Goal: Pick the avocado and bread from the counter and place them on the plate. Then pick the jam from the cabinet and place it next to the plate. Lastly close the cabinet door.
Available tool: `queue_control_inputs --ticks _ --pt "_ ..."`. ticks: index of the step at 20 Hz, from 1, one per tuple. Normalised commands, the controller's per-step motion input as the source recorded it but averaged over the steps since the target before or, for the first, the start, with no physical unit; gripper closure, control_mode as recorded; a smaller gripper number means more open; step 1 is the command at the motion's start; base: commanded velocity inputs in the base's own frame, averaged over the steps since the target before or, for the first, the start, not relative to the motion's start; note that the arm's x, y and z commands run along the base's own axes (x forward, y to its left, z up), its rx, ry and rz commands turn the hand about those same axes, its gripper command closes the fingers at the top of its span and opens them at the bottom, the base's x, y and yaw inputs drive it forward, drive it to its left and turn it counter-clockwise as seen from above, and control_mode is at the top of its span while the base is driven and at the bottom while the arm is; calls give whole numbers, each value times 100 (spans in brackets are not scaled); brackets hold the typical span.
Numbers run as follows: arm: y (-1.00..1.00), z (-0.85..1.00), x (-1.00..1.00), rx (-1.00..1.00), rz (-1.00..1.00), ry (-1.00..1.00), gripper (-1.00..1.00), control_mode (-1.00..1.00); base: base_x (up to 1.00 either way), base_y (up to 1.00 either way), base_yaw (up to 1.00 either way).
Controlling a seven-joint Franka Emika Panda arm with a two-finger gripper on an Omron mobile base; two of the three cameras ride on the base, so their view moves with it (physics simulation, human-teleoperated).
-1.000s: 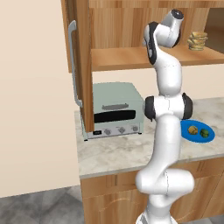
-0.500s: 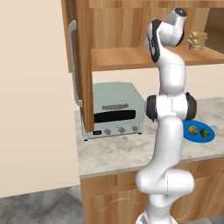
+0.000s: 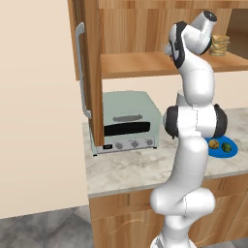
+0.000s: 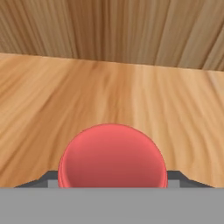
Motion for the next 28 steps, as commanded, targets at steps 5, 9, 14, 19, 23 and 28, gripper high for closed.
queue_control_inputs --ticks 5,9,14,19,23,28 --pt "-8 -6 -49 1 0 -1 100 -100 0 0 0" --pt "-11 0 -49 0 0 0 100 -100 0 0 0" --pt "-14 0 -53 0 0 0 100 -100 0 0 0" --pt "-17 0 -58 0 0 0 100 -100 0 0 0" --pt "-18 0 -65 0 0 0 100 -100 0 0 0" --pt "-12 -2 -72 0 0 0 100 -100 0 0 0"
